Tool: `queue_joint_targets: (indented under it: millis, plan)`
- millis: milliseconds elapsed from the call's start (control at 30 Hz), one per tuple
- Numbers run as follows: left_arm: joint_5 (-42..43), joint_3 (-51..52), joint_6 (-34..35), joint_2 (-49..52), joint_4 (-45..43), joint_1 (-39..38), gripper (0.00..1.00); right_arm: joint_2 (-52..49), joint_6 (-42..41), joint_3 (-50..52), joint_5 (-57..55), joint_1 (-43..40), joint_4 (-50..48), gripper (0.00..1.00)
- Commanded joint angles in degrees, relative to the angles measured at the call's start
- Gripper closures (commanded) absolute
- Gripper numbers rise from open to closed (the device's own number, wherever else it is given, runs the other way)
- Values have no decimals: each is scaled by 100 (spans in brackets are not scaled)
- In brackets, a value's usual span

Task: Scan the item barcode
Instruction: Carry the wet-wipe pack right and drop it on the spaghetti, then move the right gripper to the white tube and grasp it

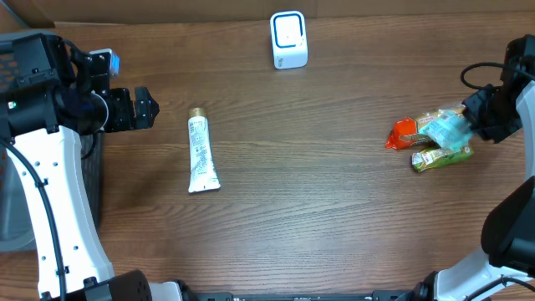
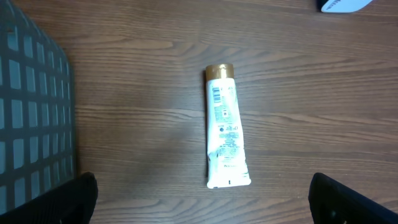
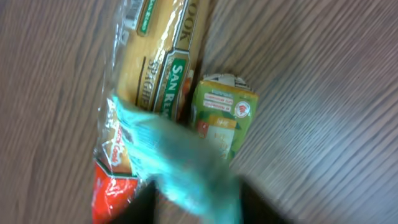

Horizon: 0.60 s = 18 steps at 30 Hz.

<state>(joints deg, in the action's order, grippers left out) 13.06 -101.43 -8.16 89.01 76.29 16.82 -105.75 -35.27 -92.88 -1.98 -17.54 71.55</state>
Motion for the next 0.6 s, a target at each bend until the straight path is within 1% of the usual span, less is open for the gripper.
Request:
queue_joint_targets:
  millis: [0, 33, 167, 233, 300, 400, 567]
  plan:
    - [-15, -61, -149, 26, -7, -7, 0, 42, 422, -81, 295, -11, -7, 18]
    - [-13, -61, -149, 26, -7, -7, 1, 76, 476, -125, 367, -11, 11, 15]
    - [-15, -61, -151, 26, -4, -7, 1, 269, 828, -448, 688, 55, 114, 8]
    - [-15, -61, -149, 26, -4, -7, 0, 472, 1165, -761, 1027, 264, 127, 4]
    - [-13, -61, -149, 26, -4, -7, 0, 579, 1386, -892, 1436, 542, 24, 4]
    - [-15, -61, -149, 26, -4, -7, 0, 619, 1609, -903, 1976, 1113, -365, 4]
    - [-13, -61, -149, 26, -4, -7, 1, 229, 1604, -874, 2013, 2503, -1316, 4]
